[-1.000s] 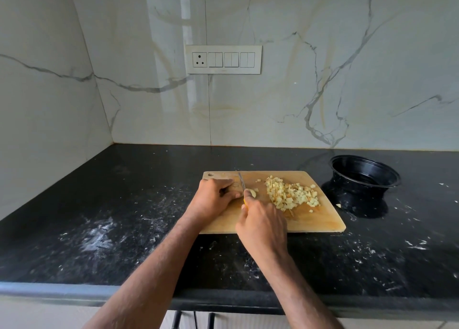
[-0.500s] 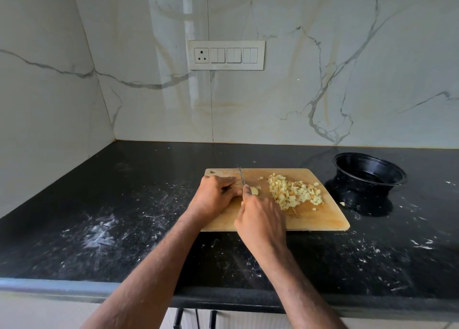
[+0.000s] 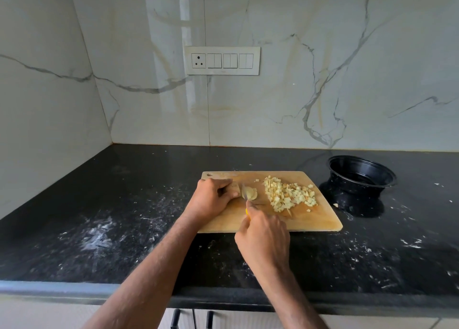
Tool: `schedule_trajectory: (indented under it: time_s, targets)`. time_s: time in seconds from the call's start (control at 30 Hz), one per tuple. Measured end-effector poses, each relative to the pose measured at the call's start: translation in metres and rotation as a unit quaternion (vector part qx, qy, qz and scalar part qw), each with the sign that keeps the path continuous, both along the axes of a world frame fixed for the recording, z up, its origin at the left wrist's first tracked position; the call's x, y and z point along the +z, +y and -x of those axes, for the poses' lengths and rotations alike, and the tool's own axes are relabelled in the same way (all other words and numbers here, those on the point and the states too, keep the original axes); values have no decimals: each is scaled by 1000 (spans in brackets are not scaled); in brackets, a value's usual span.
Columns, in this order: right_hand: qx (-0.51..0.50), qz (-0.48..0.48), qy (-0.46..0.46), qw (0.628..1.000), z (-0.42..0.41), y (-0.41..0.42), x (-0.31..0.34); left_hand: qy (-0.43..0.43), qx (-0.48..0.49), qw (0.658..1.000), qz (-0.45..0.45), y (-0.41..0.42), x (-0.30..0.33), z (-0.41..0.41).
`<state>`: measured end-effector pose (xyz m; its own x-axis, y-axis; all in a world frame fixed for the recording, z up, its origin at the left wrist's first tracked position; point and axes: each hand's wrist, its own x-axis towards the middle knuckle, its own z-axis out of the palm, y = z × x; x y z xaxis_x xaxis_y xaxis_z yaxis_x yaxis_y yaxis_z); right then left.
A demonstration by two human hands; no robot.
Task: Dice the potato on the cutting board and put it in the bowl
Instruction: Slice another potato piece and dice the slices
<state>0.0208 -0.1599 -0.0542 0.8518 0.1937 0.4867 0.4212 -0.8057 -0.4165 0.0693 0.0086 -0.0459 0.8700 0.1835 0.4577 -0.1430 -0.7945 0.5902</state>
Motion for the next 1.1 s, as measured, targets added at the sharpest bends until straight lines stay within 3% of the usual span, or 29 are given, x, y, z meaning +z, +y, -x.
schedule_trajectory:
  time_s: [0.23,0.37,0.87,1.1]
  targets:
    - [21,1,-28,999,-11,12,13,-48,5,998,43,5,-5,-2]
    - [5,6,-41,999,-12,16,15,-31,19,999,32,7,-6,-6]
    - [48,44,45,997,-6,10,2,-39,1,998,54,6,-6,-7]
    - [30,31,43,998,4,-2,-4,-33,-5,998,55,7,-7,-7]
